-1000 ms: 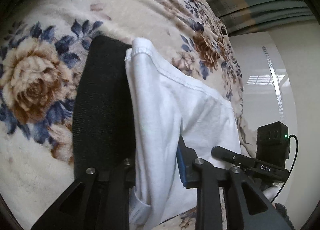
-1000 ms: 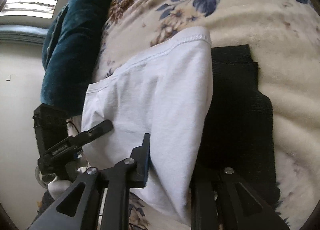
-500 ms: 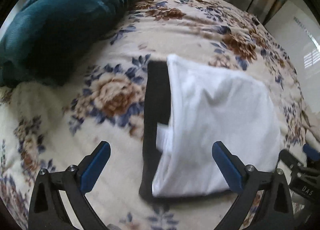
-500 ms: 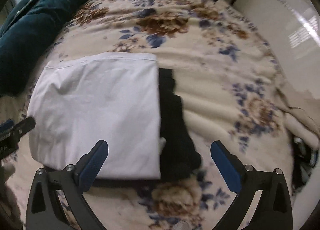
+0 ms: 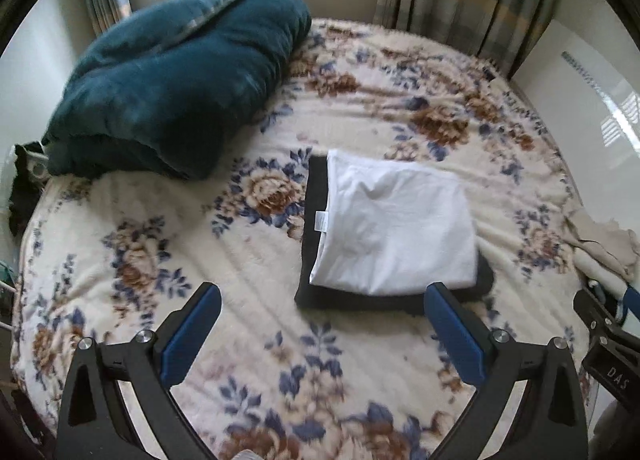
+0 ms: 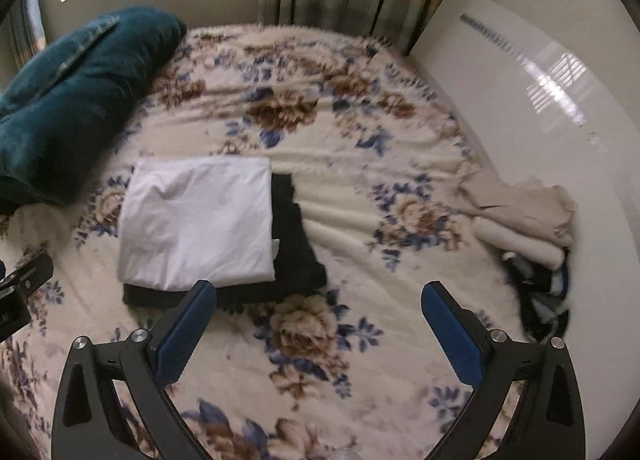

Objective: Fold small clothes

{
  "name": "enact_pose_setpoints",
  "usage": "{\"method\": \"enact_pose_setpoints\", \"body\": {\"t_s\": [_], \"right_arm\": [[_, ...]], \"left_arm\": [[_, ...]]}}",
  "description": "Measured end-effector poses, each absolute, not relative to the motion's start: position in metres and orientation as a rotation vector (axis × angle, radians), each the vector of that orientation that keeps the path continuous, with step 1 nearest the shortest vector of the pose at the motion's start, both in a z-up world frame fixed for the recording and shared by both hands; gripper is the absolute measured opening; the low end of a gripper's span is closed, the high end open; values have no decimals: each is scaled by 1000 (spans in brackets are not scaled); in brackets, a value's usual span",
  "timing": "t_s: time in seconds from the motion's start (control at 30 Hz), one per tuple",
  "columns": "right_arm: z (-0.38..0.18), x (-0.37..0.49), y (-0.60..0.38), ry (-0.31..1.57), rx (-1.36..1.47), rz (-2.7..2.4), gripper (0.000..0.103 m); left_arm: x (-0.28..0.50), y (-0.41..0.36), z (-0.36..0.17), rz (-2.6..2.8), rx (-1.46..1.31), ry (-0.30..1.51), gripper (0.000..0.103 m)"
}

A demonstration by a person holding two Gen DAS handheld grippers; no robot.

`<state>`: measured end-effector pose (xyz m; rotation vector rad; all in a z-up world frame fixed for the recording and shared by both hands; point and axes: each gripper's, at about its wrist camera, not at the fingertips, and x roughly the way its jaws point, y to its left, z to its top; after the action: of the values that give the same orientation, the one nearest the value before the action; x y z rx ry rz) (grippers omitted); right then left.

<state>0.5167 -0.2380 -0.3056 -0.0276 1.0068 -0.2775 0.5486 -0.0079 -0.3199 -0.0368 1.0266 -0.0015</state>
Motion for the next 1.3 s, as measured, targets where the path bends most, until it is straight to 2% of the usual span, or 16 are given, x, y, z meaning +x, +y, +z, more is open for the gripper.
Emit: {"method": "enact_pose_setpoints", "body": {"t_s": [0.33, 0.63, 0.97, 1.3], "right_arm": [[-161, 391, -242, 873, -13, -286, 103], [-38, 281, -232, 726, -44, -248, 103], [40, 203, -228, 621, -22, -209, 103], [67, 170, -230, 599, -11, -176, 103]], "left_arm": [[439, -30, -195, -32, -5, 919, 103], [357, -39, -105, -50, 11, 833, 103], [299, -31, -44, -42, -9, 745, 103], [267, -30, -25, -43, -12, 708, 103]]}}
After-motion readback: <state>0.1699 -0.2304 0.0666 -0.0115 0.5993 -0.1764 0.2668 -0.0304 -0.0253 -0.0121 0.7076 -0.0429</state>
